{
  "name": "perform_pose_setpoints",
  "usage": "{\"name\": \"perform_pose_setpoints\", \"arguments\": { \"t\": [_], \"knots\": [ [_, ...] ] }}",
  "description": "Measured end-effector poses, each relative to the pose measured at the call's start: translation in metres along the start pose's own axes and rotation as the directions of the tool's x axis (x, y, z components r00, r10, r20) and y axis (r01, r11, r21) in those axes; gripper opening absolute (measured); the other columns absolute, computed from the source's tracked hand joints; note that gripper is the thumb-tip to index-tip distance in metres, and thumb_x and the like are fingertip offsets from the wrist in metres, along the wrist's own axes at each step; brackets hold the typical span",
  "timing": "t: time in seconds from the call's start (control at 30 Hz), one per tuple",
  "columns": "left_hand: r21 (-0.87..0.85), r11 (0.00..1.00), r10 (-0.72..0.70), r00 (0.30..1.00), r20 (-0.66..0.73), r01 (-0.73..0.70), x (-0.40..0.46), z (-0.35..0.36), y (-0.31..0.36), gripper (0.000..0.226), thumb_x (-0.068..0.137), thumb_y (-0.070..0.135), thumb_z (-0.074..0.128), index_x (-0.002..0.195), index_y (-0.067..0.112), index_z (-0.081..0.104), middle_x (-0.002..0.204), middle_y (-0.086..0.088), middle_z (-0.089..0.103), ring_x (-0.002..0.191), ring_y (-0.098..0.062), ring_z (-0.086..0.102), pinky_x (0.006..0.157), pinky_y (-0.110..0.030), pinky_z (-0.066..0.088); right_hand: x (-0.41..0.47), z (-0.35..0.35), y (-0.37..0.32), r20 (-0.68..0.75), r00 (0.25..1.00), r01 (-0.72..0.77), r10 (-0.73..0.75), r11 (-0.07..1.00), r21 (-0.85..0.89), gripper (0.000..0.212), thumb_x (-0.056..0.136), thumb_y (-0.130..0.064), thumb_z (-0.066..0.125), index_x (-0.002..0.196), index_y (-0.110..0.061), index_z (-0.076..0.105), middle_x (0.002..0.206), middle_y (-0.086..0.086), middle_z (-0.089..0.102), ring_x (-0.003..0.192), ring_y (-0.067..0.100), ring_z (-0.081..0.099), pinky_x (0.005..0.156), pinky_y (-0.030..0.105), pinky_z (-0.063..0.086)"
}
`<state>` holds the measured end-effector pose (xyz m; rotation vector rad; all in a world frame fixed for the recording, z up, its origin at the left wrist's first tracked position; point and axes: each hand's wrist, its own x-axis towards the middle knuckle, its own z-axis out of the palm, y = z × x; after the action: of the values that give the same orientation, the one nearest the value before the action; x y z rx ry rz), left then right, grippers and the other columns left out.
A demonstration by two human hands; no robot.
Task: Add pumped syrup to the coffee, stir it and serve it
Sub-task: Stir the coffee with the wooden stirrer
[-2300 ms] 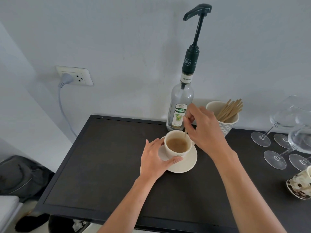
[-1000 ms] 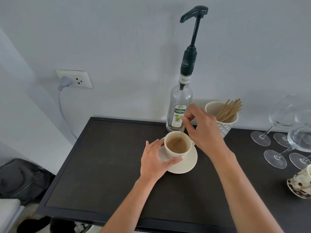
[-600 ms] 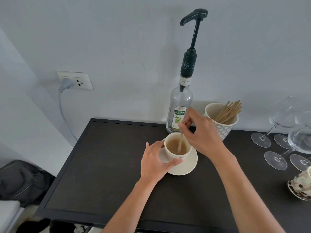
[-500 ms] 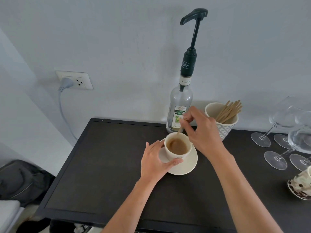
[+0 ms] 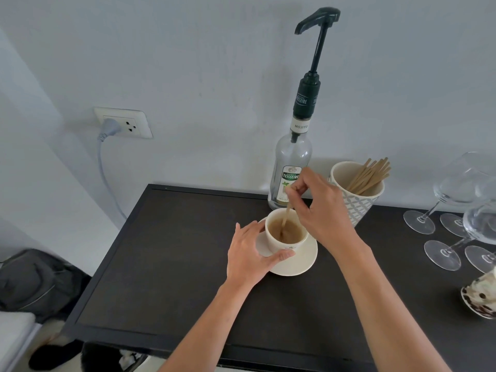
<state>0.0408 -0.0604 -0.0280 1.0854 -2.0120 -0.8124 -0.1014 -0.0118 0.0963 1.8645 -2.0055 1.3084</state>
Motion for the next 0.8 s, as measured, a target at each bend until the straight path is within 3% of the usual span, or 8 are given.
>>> {"name": "perform_pose_setpoints", "arguments": {
  "t": [0.13,0.23,0.33,0.53,0.63,0.8],
  "knots": [
    [0.018,1.000,0.015,1.000,-0.009,-0.015,-0.001,0.000,-0.003,0.082,0.058,0.081,0.069,0.121,0.030,0.058,0.123,0.015,0.061,0.126,0.000,0.044,0.121,-0.043,0.019,0.002,-0.006,-0.006,-0.124,0.992,-0.031,0.032,0.999,0.007,0.018,0.092,-0.005,0.068,0.082,-0.006,0.052,0.069,0.002,0.057,0.065,0.022,0.054,0.059,0.028,0.045],
    [0.031,1.000,0.006,1.000,0.016,-0.007,-0.001,-0.003,0.000,0.082,0.059,0.078,0.070,0.125,0.031,0.056,0.122,0.015,0.062,0.127,0.000,0.041,0.121,-0.040,0.016,-0.005,-0.010,-0.015,-0.154,0.988,0.010,-0.012,1.000,-0.015,0.018,0.091,-0.006,0.070,0.083,-0.005,0.054,0.072,0.001,0.059,0.067,0.018,0.053,0.063,0.023,0.042],
    [0.026,1.000,-0.011,0.998,0.059,0.010,-0.001,-0.005,0.000,0.082,0.061,0.078,0.070,0.127,0.034,0.053,0.121,0.014,0.062,0.126,-0.002,0.043,0.121,-0.041,0.013,-0.009,-0.011,-0.024,-0.096,0.995,-0.017,0.017,1.000,0.004,0.016,0.089,-0.008,0.072,0.083,-0.007,0.057,0.073,-0.002,0.061,0.070,0.006,0.051,0.067,0.006,0.038],
    [0.010,1.000,-0.014,0.996,0.090,0.013,-0.001,-0.007,0.002,0.081,0.063,0.075,0.071,0.129,0.032,0.053,0.122,0.013,0.061,0.125,-0.002,0.042,0.122,-0.037,0.008,-0.010,-0.008,-0.028,-0.093,0.996,0.005,-0.009,0.999,-0.043,0.014,0.088,-0.010,0.072,0.082,-0.009,0.060,0.073,0.000,0.061,0.070,0.011,0.052,0.070,0.001,0.037],
    [0.013,1.000,-0.010,0.996,0.094,0.009,-0.002,-0.004,0.000,0.082,0.063,0.078,0.068,0.129,0.032,0.053,0.122,0.015,0.061,0.126,0.000,0.042,0.122,-0.036,0.007,-0.013,-0.007,-0.032,-0.099,0.995,0.016,-0.020,0.999,-0.037,0.013,0.087,-0.012,0.072,0.080,-0.009,0.061,0.072,-0.001,0.060,0.073,0.008,0.048,0.072,0.003,0.038],
    [0.011,1.000,0.002,0.996,0.084,-0.003,-0.001,-0.001,-0.002,0.082,0.062,0.080,0.066,0.127,0.031,0.055,0.120,0.015,0.062,0.124,-0.001,0.045,0.122,-0.038,0.010,-0.016,-0.008,-0.033,-0.082,0.996,-0.018,0.019,1.000,0.012,0.012,0.088,-0.019,0.070,0.081,-0.011,0.063,0.072,-0.002,0.064,0.074,0.014,0.057,0.069,0.016,0.042]
  ]
}}
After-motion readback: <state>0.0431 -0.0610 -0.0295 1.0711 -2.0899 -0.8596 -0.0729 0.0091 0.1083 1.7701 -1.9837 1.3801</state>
